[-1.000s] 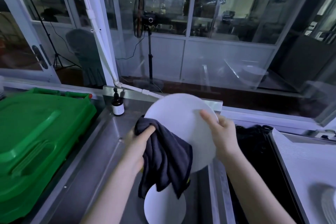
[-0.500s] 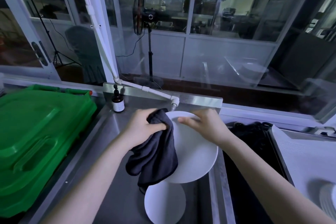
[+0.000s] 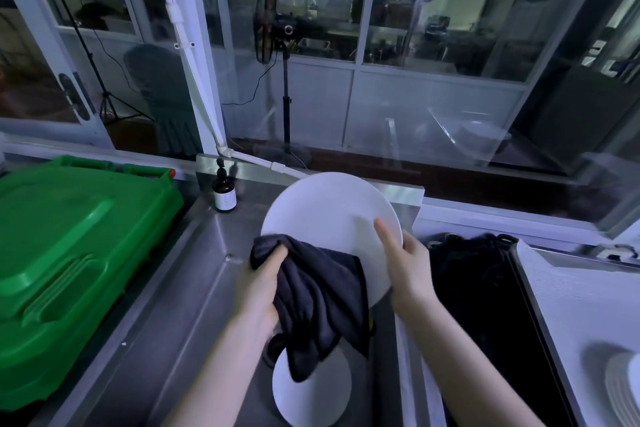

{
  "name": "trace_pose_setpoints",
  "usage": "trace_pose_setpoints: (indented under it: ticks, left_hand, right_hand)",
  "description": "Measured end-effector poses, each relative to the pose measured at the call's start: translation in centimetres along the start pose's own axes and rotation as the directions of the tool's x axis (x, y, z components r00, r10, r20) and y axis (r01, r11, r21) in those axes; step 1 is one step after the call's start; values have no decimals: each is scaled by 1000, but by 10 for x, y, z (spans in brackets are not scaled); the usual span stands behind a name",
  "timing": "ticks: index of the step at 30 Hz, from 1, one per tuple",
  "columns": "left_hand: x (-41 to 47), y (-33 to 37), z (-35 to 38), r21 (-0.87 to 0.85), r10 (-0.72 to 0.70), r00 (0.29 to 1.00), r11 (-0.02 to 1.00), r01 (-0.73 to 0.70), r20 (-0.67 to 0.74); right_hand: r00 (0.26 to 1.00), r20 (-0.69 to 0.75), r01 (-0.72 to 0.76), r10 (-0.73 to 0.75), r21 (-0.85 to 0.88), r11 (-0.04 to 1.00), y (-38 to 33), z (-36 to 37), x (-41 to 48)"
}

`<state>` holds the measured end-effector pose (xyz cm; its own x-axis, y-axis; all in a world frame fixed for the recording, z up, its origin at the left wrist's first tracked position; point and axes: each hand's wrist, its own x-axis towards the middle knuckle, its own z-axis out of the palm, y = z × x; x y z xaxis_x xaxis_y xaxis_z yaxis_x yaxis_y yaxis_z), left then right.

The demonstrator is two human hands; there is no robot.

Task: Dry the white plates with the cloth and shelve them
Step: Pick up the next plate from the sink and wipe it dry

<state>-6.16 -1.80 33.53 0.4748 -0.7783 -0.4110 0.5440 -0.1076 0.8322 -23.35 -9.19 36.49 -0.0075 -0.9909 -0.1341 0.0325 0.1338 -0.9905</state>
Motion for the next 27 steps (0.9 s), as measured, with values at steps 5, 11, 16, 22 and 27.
trace_pose_setpoints:
  ticks: [5, 11, 16, 22, 27]
  left_hand:
    - [8, 30, -10, 309, 283, 943, 894, -325, 173]
    - [9, 48, -6, 398, 273, 890, 818, -414, 364]
    - [12, 14, -2, 74, 80, 997, 994, -80, -5]
    - [9, 1, -1, -50, -7, 990, 999, 0, -143]
    - [21, 24, -24, 89, 43, 993, 995, -33, -114]
  right_hand:
    - [851, 467, 424, -240, -342, 839, -48, -20, 24]
    - [790, 559, 527, -251, -411, 744, -52, -11, 24]
    - [987, 43, 154, -156, 29, 988, -27, 7, 11]
    - [999, -26, 28, -29, -8, 1000, 7, 14, -2]
    - [758, 437, 643, -485, -374, 668, -5, -36, -7]
